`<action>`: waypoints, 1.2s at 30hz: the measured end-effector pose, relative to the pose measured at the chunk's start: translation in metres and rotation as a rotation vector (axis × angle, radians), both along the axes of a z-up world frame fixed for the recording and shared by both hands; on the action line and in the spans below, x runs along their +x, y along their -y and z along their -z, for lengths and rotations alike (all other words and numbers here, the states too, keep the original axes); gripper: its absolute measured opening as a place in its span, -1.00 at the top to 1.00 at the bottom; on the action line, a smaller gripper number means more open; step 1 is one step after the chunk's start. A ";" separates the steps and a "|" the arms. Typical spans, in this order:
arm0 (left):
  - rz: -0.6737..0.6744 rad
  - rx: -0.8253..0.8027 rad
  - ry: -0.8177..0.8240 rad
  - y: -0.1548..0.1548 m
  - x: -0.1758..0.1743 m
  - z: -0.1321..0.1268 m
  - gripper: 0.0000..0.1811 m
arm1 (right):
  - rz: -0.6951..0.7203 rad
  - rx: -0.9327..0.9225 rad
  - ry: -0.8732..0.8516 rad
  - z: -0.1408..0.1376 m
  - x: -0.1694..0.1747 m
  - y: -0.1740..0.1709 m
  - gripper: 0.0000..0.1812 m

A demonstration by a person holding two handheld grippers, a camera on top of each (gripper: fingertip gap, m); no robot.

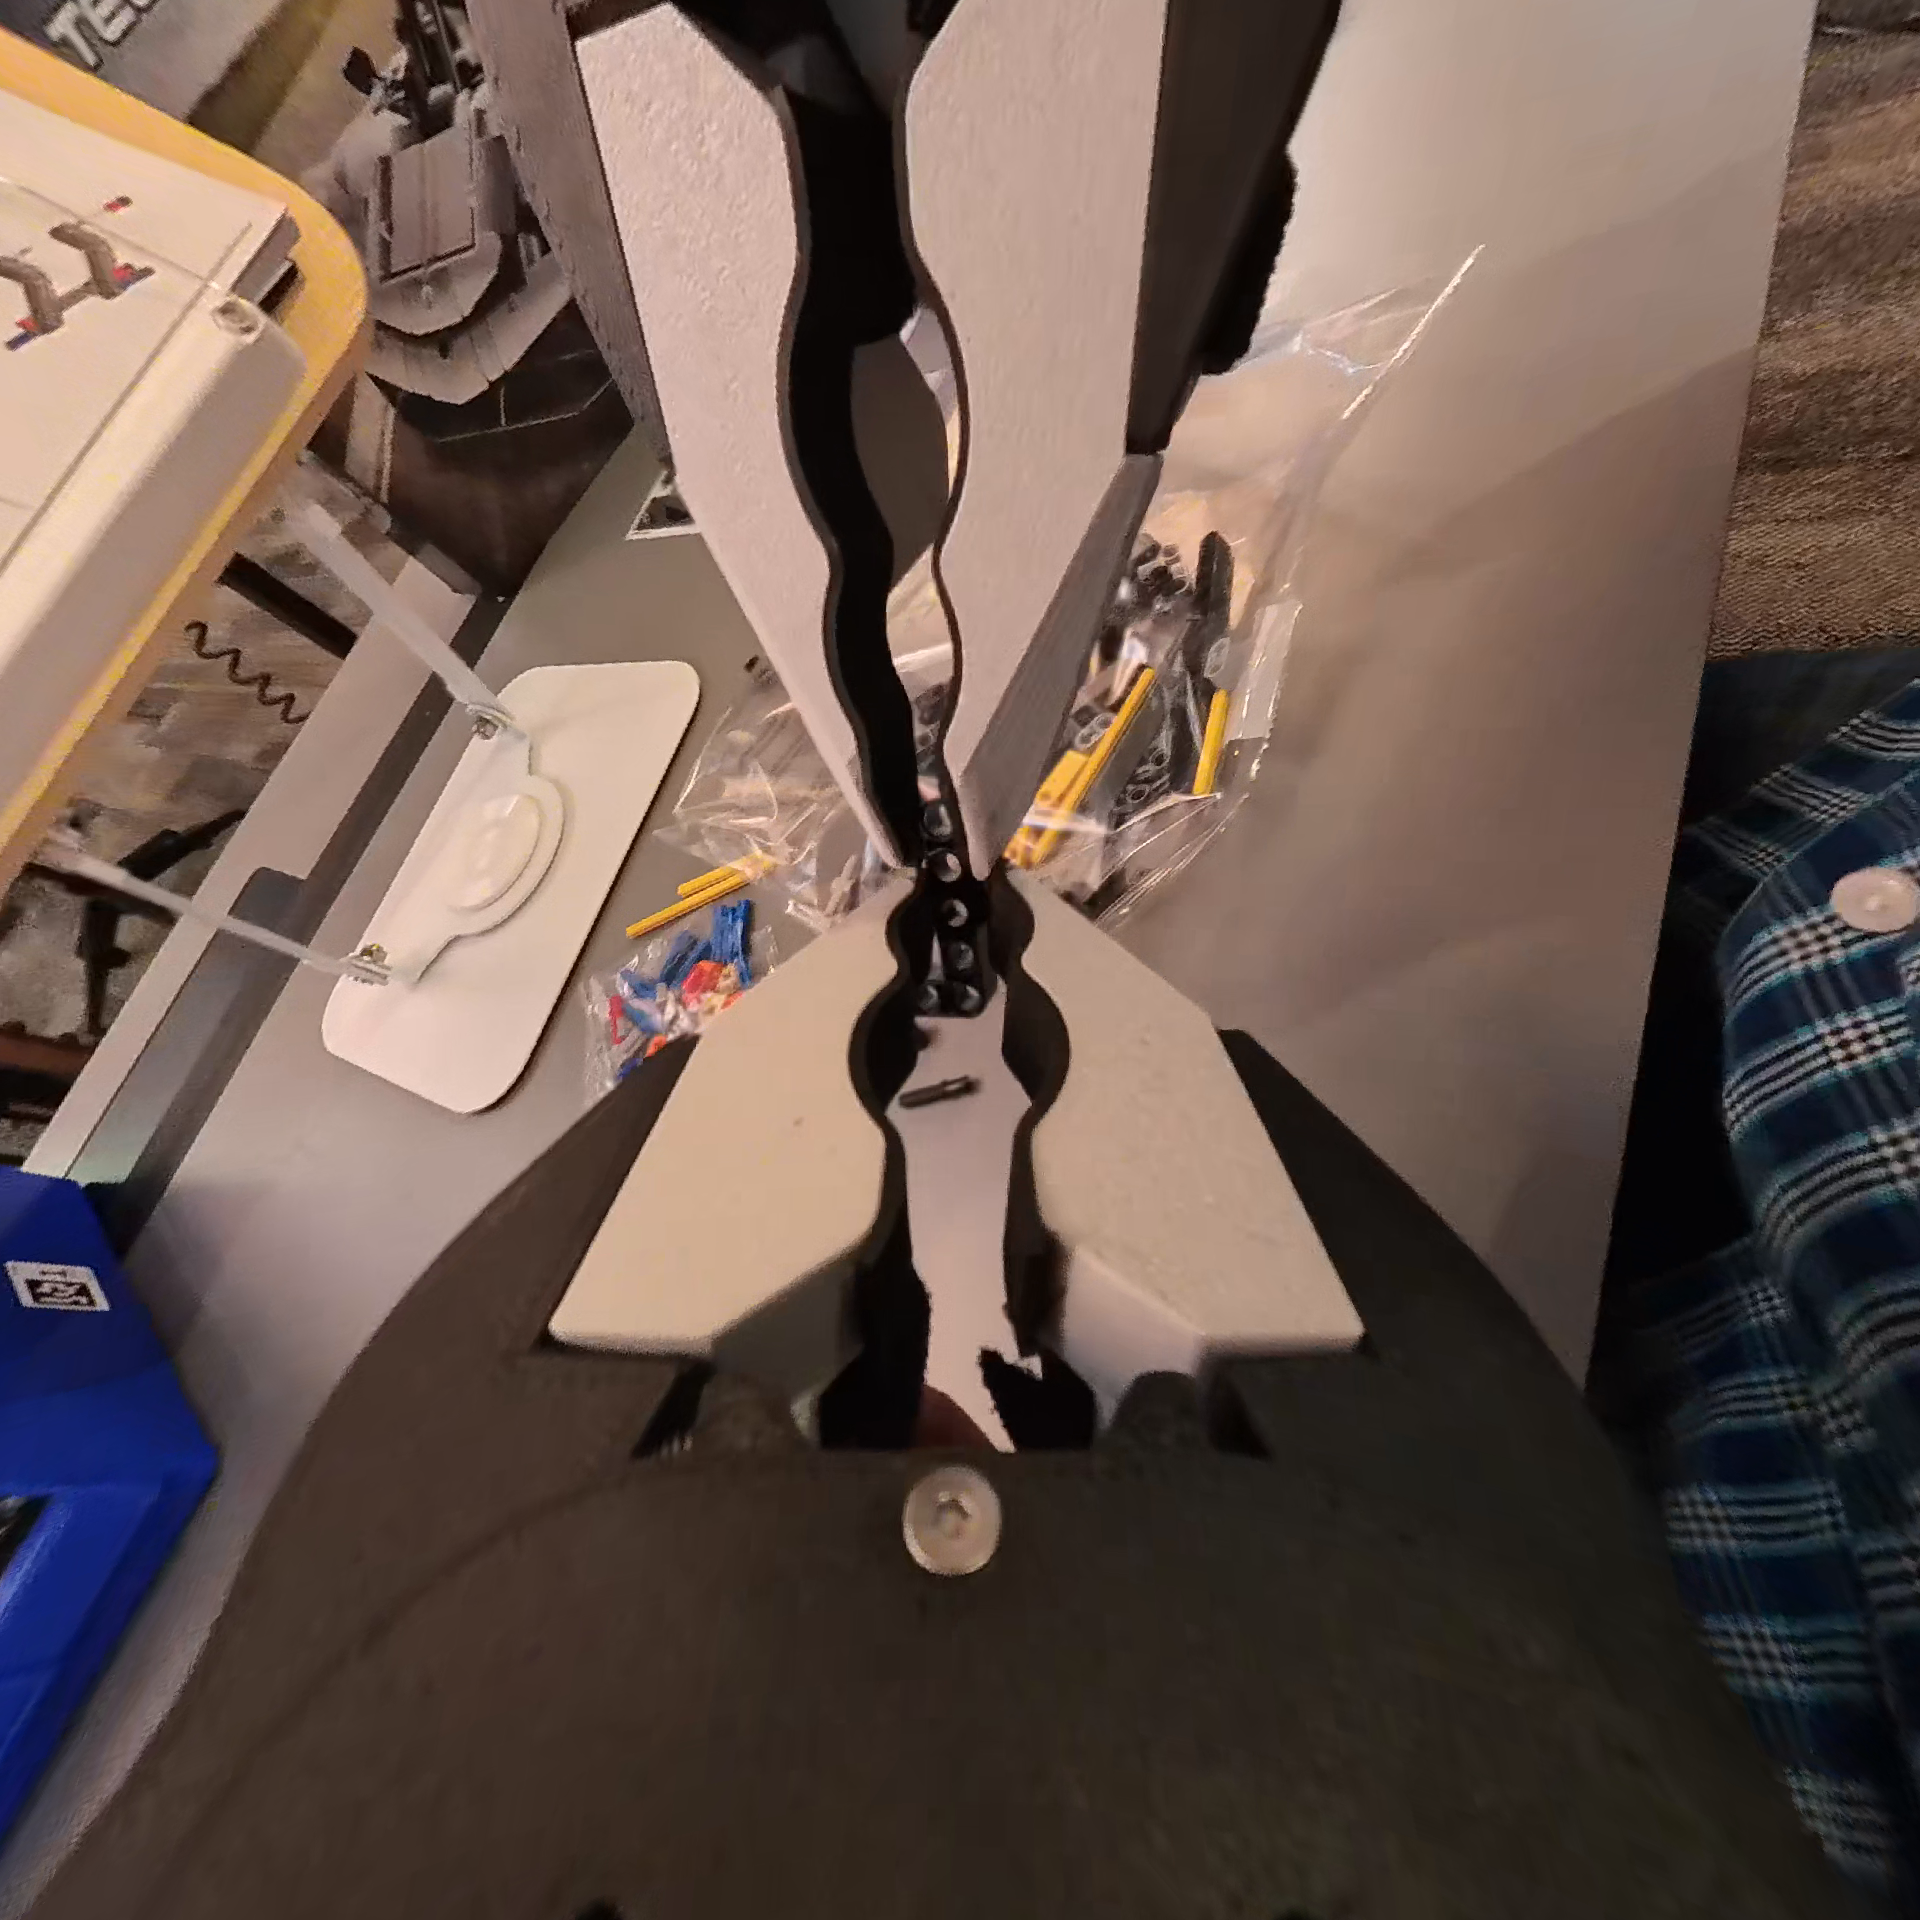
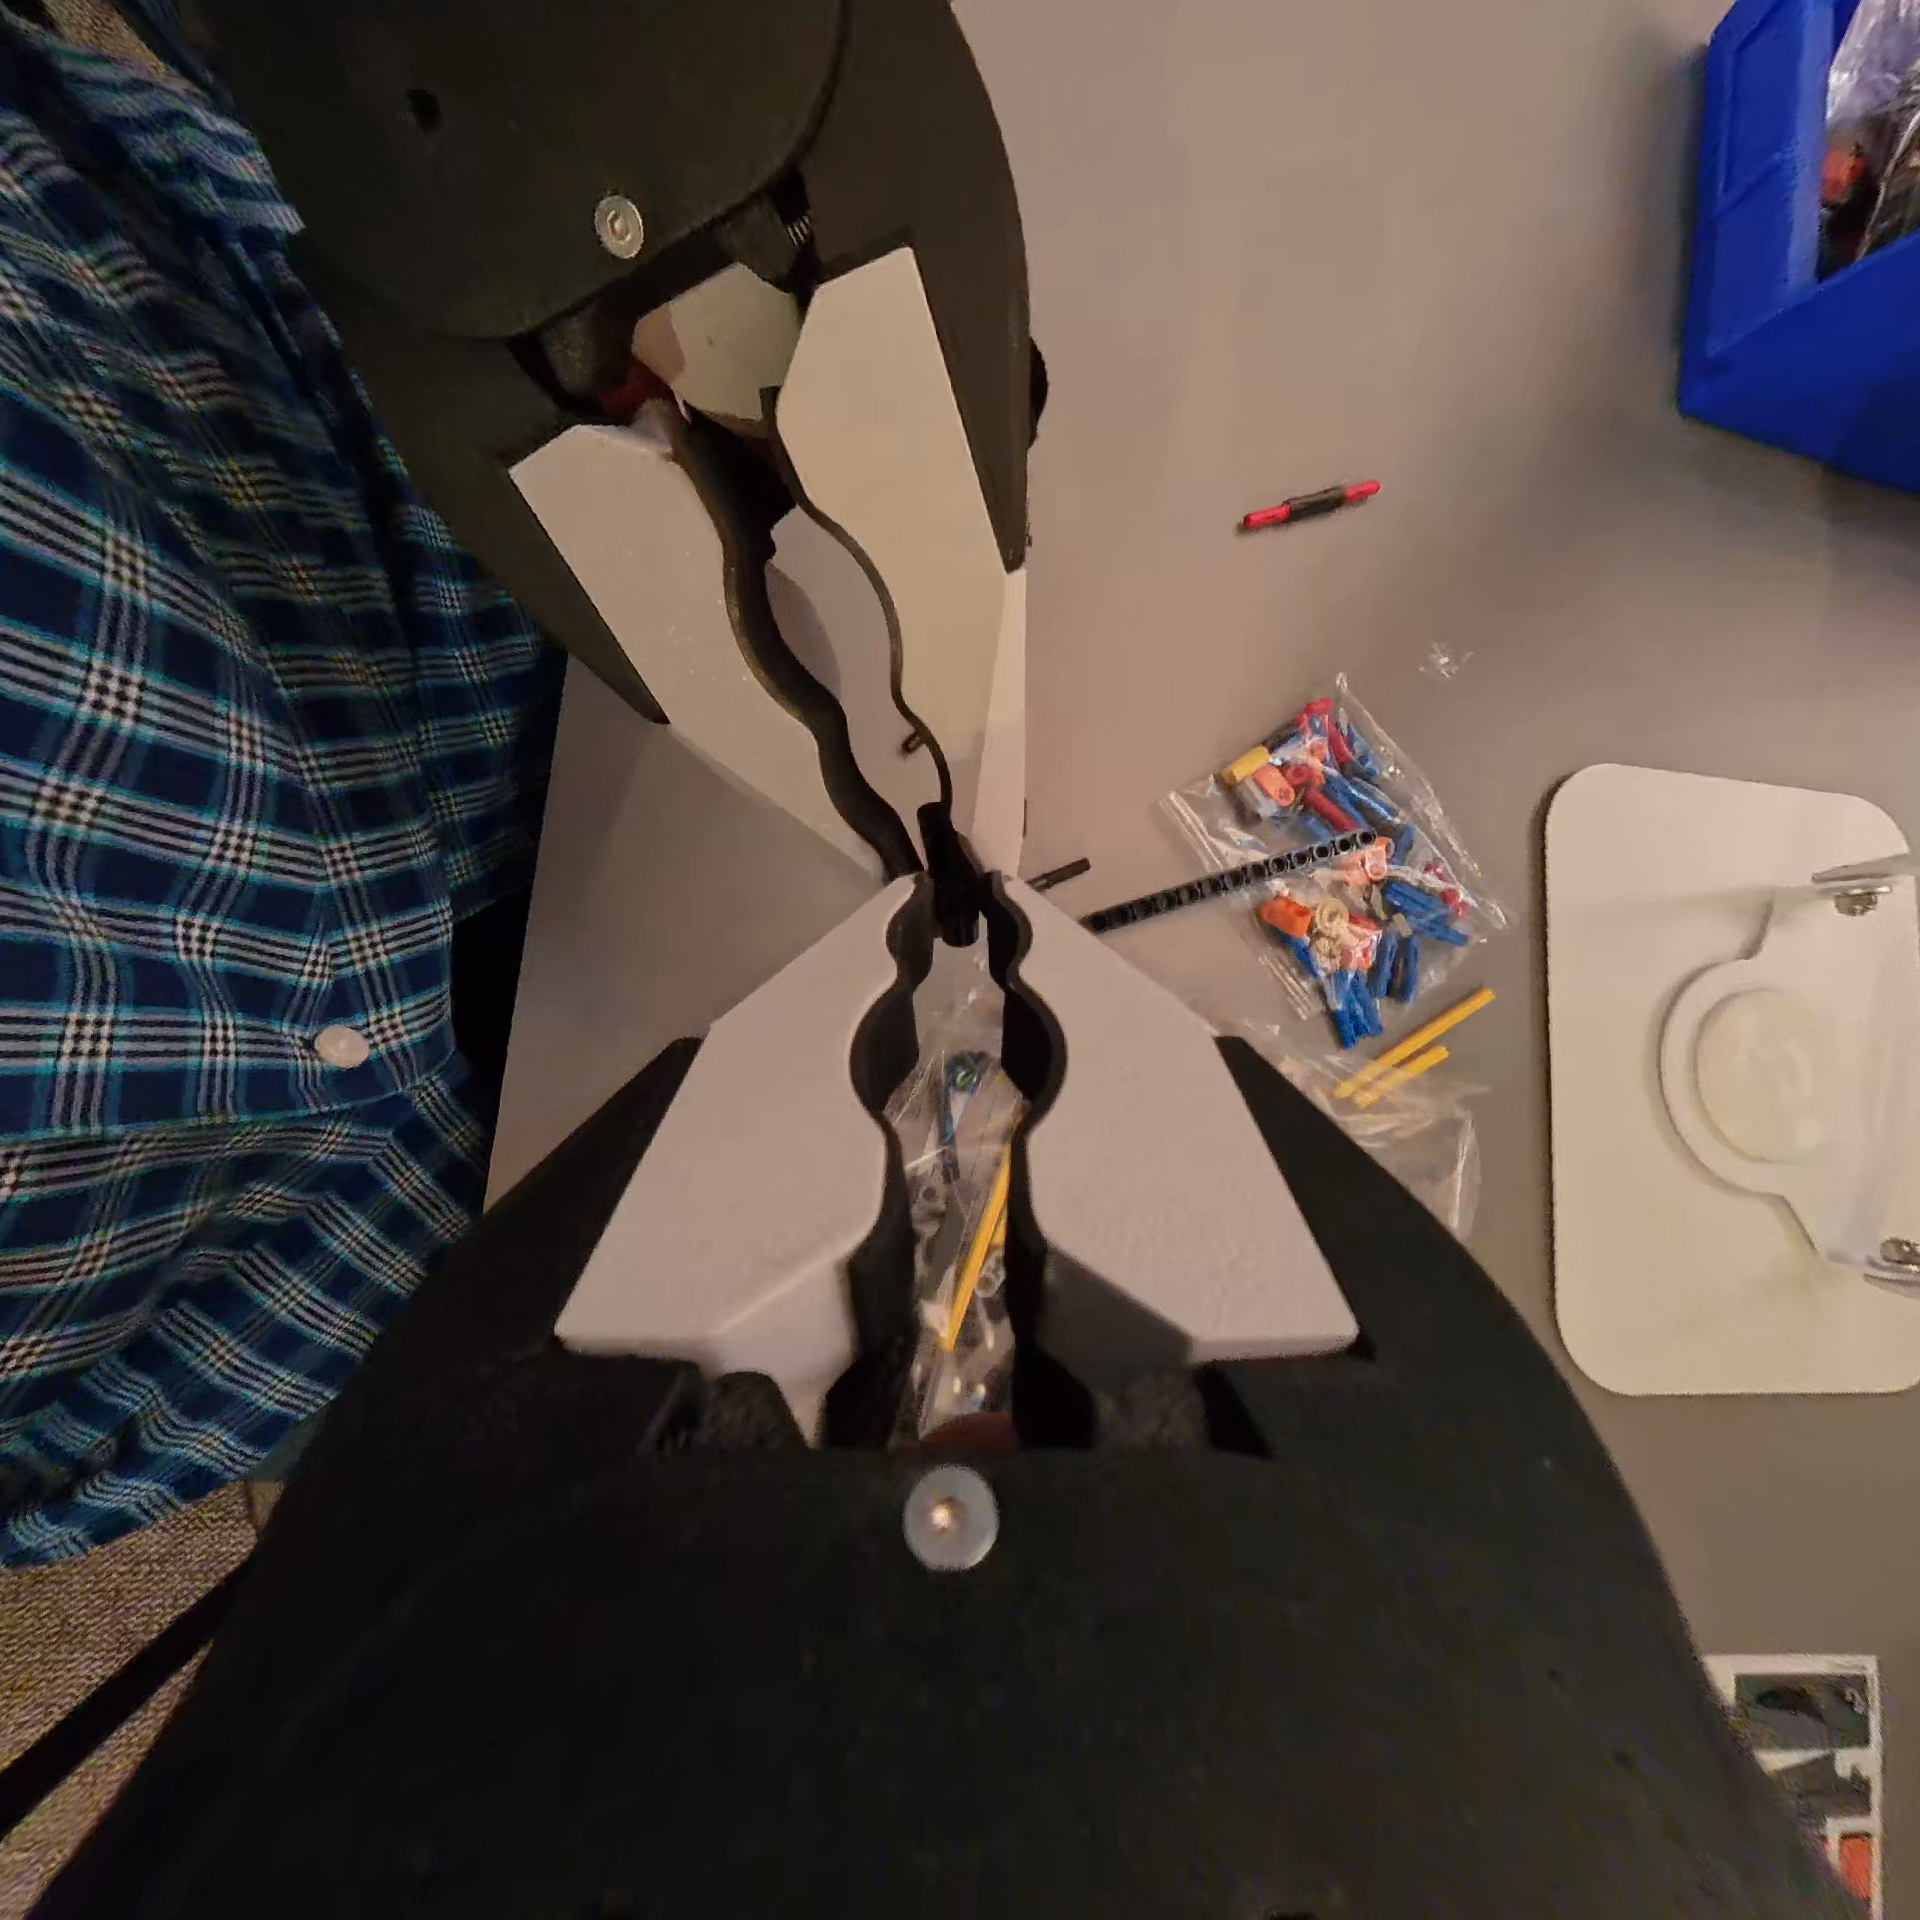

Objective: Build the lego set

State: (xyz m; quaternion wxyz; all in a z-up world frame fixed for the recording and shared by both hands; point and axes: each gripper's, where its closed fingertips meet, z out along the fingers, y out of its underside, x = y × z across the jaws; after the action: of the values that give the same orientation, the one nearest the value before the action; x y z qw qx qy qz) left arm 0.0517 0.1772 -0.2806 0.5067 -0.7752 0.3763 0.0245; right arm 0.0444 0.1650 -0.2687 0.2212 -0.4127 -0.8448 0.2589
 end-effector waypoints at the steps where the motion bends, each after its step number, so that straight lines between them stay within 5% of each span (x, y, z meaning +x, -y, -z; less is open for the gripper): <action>1: -0.009 0.002 -0.003 0.000 -0.004 -0.002 0.93 | 0.000 -0.003 -0.006 -0.002 -0.004 0.000 0.92; 9: -0.102 0.042 0.094 0.006 -0.049 -0.031 0.95 | 0.103 -0.133 -0.115 -0.035 -0.047 -0.010 0.64; 18: -0.184 0.073 0.447 0.017 -0.111 -0.058 0.95 | 0.288 -0.304 -0.219 -0.061 -0.092 -0.033 0.73; 29: -0.081 0.196 1.149 0.046 -0.180 -0.108 0.95 | 0.441 -0.300 -0.152 0.001 -0.152 -0.021 0.68; 36: 0.041 0.251 1.399 0.059 -0.202 -0.129 0.96 | 0.503 -0.231 -0.050 0.057 -0.184 -0.013 0.68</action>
State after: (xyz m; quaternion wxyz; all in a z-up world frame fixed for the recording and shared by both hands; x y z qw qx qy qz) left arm -0.1502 0.1180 -0.1521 0.7154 -0.5376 -0.0283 -0.4453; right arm -0.1397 0.1782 -0.3253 0.2508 -0.6255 -0.6749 0.3007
